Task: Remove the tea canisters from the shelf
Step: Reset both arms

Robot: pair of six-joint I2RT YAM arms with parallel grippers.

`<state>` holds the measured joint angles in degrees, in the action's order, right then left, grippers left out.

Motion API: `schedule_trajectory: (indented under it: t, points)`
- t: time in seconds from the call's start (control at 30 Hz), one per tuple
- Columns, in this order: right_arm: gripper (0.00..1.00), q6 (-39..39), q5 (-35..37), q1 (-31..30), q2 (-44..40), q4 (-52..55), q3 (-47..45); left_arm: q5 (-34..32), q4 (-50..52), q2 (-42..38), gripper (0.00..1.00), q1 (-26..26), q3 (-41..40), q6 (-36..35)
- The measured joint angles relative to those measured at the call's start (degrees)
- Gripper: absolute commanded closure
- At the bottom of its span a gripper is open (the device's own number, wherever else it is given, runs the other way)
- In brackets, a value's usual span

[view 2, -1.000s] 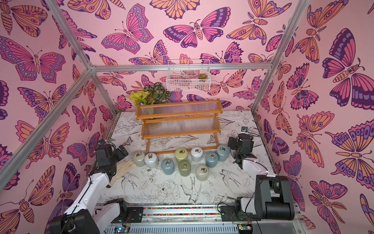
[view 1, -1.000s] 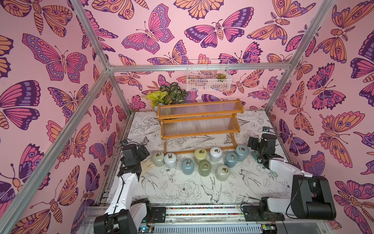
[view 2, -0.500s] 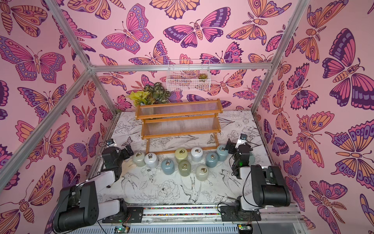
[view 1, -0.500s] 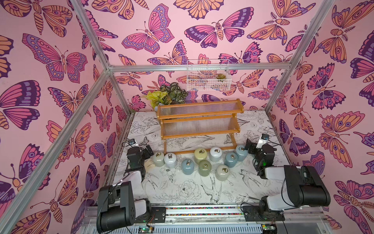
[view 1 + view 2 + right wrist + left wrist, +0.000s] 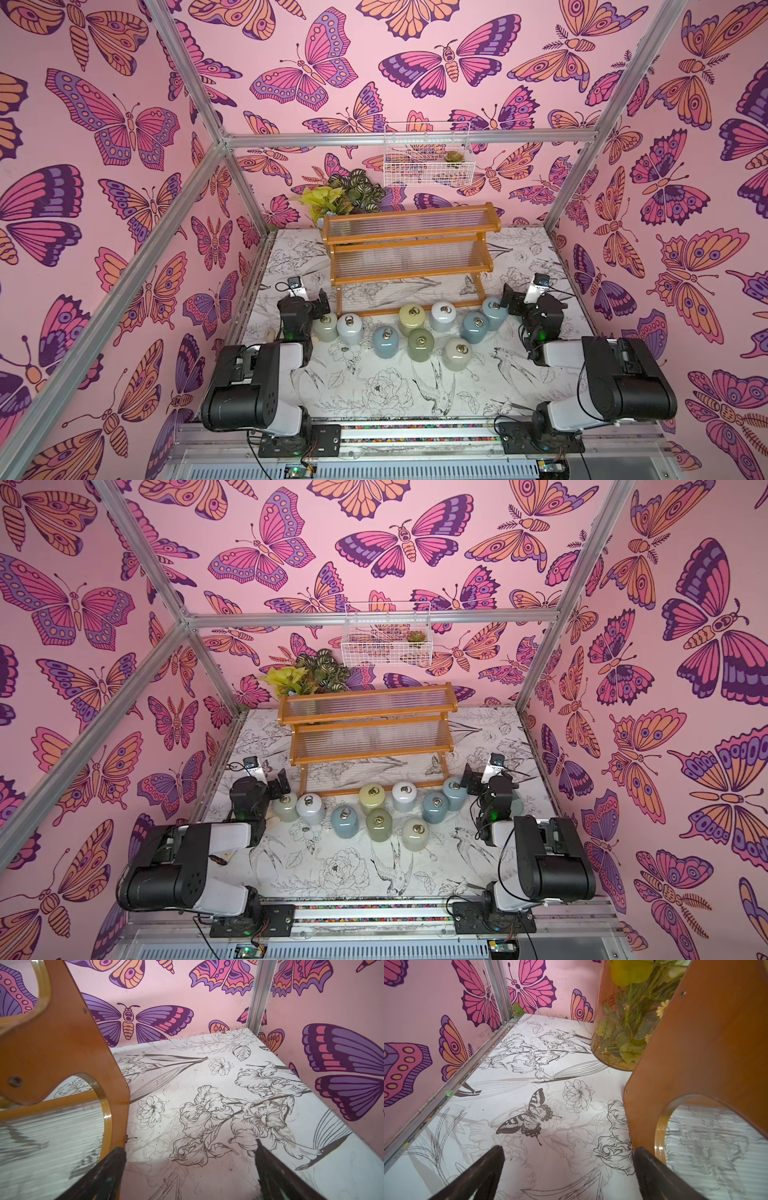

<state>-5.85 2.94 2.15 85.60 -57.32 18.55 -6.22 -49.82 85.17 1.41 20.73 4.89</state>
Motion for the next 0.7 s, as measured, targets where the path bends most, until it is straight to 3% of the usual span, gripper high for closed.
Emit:
schedule_trajectory:
  t: [0.47,0.7]
  points:
    - [0.01,4.2,0.5,-3.5,-0.3,-2.7,-0.4,-2.8,-4.4,2.1,0.0,-1.6,-0.2,-1.6]
    - [0.01,2.8,3.7,-3.7,0.1,5.5,3.7,-4.3,-8.5,2.1,0.0,-1.6,-2.3,-1.4]
